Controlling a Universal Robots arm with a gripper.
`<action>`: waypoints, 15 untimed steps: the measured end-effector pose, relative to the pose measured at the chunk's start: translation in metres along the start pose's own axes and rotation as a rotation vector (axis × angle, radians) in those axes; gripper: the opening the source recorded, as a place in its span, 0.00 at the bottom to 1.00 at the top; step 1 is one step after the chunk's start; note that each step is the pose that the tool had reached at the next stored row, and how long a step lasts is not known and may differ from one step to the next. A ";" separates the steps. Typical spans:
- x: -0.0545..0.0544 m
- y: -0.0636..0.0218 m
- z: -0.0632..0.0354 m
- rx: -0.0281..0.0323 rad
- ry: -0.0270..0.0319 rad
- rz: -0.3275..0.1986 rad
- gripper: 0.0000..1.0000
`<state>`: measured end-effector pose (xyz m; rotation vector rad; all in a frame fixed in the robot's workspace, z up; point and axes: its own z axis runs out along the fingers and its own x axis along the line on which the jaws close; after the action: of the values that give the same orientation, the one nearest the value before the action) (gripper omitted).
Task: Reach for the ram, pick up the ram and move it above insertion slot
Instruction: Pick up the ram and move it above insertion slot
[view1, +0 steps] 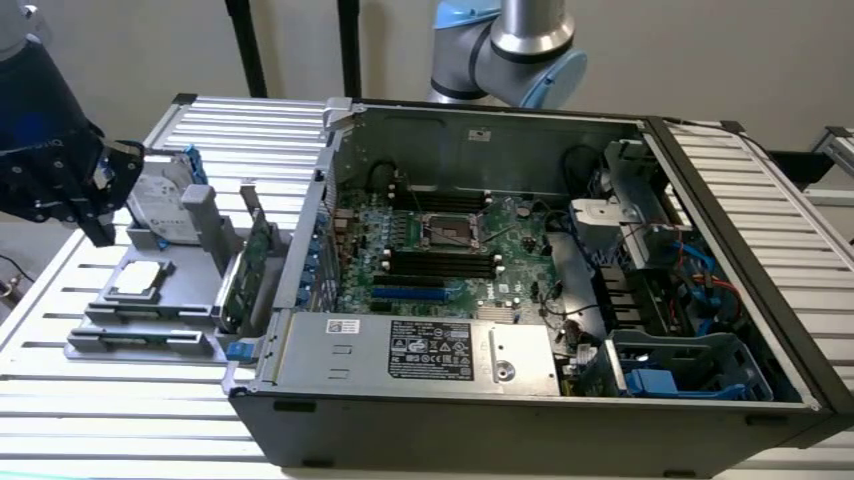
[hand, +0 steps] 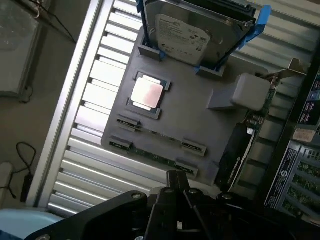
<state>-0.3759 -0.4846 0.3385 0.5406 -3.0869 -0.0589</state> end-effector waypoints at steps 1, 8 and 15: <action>0.000 0.0000 0.0003 0.0000 0.0007 -0.018 0.11; 0.000 -0.0001 0.0022 0.0000 0.0056 -0.145 0.11; 0.000 -0.0001 0.0042 0.0001 0.0105 -0.272 0.11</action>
<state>-0.3759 -0.4846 0.3343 0.9531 -2.9802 -0.0568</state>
